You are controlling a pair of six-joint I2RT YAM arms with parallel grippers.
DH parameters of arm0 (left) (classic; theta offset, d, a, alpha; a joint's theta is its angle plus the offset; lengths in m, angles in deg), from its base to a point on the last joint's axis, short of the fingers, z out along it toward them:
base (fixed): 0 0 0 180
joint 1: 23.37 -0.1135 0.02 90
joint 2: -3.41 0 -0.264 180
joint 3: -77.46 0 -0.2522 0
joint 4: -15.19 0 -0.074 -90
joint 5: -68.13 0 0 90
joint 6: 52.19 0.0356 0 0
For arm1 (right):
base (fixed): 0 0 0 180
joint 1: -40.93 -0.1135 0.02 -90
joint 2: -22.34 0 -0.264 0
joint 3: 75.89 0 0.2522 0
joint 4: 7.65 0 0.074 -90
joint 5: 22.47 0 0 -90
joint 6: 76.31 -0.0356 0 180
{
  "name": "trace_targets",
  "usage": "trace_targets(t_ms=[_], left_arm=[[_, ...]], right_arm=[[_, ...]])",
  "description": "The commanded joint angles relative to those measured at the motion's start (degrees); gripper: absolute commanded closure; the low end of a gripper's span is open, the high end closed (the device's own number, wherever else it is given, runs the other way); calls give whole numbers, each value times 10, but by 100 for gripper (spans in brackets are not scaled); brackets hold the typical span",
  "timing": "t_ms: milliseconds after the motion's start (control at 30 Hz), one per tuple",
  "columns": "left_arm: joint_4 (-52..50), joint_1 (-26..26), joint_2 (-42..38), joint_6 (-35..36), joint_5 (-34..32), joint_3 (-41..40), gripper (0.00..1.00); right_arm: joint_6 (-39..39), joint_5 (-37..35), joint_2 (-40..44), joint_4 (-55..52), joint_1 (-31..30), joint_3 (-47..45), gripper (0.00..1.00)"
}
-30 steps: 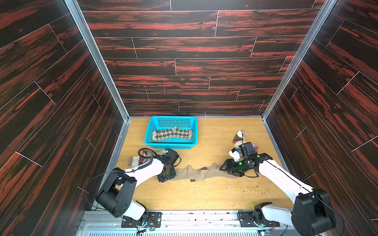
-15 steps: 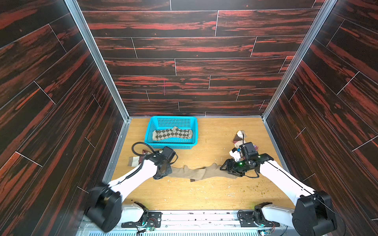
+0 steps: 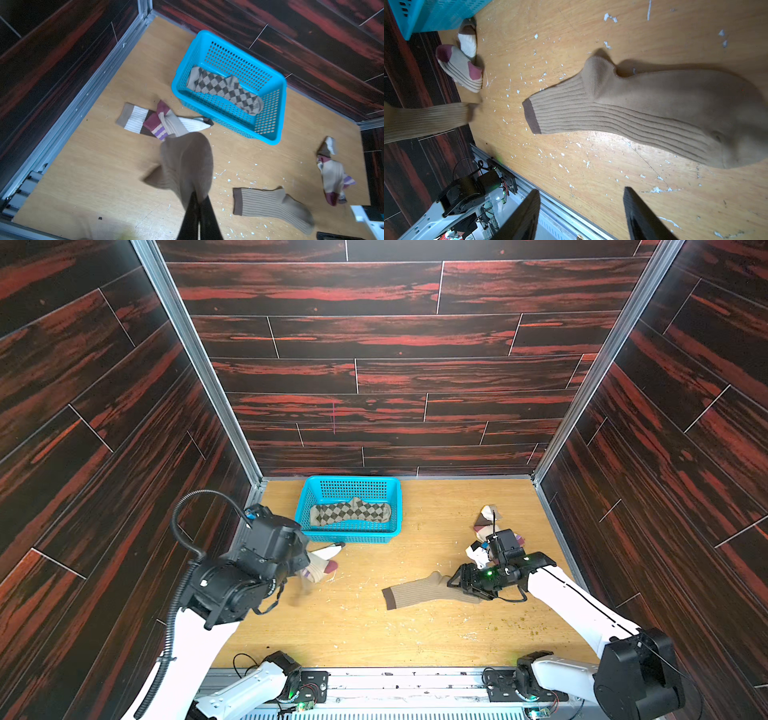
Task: Place the socks together as a pair
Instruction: Flatten out the sock at the center of the board.
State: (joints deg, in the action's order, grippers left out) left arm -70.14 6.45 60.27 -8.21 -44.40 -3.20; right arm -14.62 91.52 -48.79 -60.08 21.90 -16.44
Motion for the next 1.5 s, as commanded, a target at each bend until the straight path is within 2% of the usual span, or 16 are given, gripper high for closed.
trace_targets(t_ms=[0, 167, 300, 400, 567, 600, 633, 667, 733, 800, 833, 1067, 1167, 1233, 1300, 1467], left_arm=[[-36, 36, 52, 12, 19, 9, 94], [111, 136, 102, -50, 79, -104, 94], [251, 196, 182, -102, 132, -187, 94], [324, 228, 269, -115, 173, -196, 94], [357, 260, 396, -108, 203, -148, 92], [370, 262, 410, -108, 214, -143, 90], [381, 264, 422, -110, 226, -142, 82], [408, 265, 432, -114, 237, -142, 64], [413, 265, 432, -116, 246, -140, 40], [424, 265, 423, -118, 246, -148, 25], [433, 264, 410, -120, 247, -155, 0], [444, 248, 270, -140, 212, -222, 0], [500, 241, 263, -145, 246, -240, 0], [432, 237, 282, -126, 259, -197, 0], [338, 231, 271, -135, 204, -177, 0], [317, 159, 118, -221, 156, -341, 0]], right_arm=[[10, 0, 7, -20, -4, 16, 33], [4, -10, 22, -24, -4, 2, 33], [0, -24, 37, -32, -3, -9, 33], [-3, -36, 49, -38, -3, -14, 33], [-9, -67, 65, -50, -2, -15, 33], [-10, -67, 66, -51, -2, -16, 33], [-11, -67, 68, -53, -3, -16, 33], [-13, -68, 70, -53, -2, -18, 33], [-15, -68, 71, -54, -2, -22, 33], [-17, -65, 73, -52, -2, -26, 33], [-19, -62, 74, -49, -2, -30, 33], [-44, -4, 40, 12, -25, -41, 34], [-49, -15, 9, 18, -45, -19, 34], [-55, -9, 0, 25, -50, -6, 34], [-61, 0, -7, 35, -64, 3, 35], [-72, 2, -73, 58, -145, 29, 38]])
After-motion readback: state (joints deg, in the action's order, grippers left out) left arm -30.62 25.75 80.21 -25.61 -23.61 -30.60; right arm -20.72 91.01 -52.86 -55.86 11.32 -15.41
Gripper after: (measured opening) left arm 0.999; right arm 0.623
